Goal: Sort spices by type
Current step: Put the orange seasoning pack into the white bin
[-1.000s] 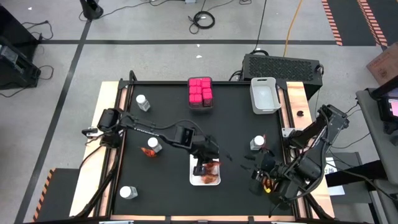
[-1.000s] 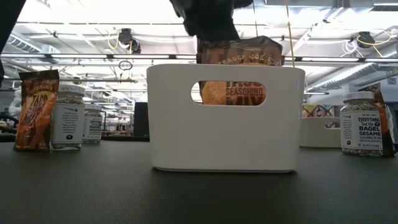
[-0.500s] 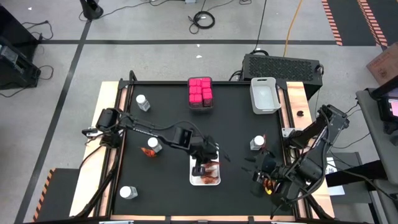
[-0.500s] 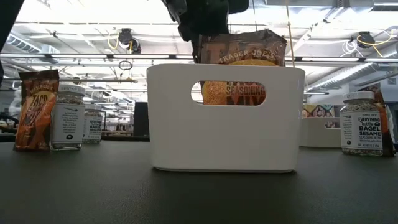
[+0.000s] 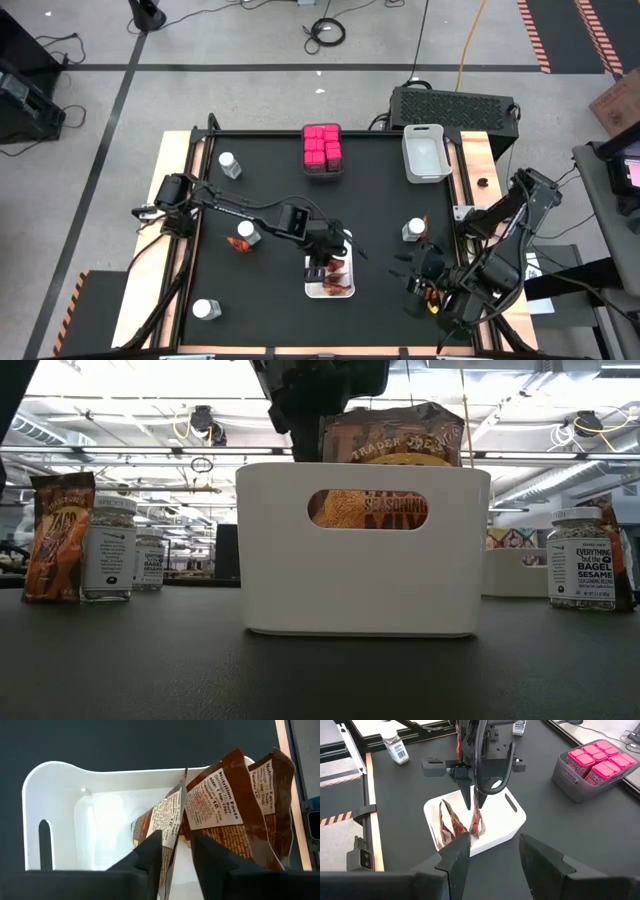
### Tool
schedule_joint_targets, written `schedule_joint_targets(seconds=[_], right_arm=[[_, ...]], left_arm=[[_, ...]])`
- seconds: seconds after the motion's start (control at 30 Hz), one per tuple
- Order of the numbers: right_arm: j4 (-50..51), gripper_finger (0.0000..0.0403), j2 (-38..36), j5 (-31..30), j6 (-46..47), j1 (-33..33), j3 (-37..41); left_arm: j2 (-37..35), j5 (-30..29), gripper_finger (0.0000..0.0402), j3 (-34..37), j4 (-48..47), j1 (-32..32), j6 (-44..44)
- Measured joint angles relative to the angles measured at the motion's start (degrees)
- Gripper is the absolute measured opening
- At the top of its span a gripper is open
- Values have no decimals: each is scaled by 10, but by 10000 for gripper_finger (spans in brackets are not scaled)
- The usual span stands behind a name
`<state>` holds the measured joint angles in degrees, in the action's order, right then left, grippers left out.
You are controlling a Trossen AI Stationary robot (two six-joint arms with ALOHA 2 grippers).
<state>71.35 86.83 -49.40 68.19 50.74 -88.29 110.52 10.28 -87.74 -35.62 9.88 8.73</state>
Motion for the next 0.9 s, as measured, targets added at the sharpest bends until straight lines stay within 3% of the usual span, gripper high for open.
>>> schedule_joint_targets(seconds=[0.13, 0.3, 0.6, 0.73, 0.9], right_arm=[[1, 164, 0, -1, -1, 0, 0], [2, 164, 0, -1, -2, -5, 0], [17, 164, -3, 23, -2, -31, 0], [27, 164, -17, 33, 22, -50, 0], [76, 168, -44, 34, 43, -82, 0]], left_arm=[[0, 5, 136, 0, 4, -4, 6], [0, 54, 164, -4, 0, -17, 15], [-11, 107, 227, -64, -66, -38, -10], [-50, 86, 232, -82, -119, -57, -17], [-131, -15, 232, -79, -149, -81, -85]])
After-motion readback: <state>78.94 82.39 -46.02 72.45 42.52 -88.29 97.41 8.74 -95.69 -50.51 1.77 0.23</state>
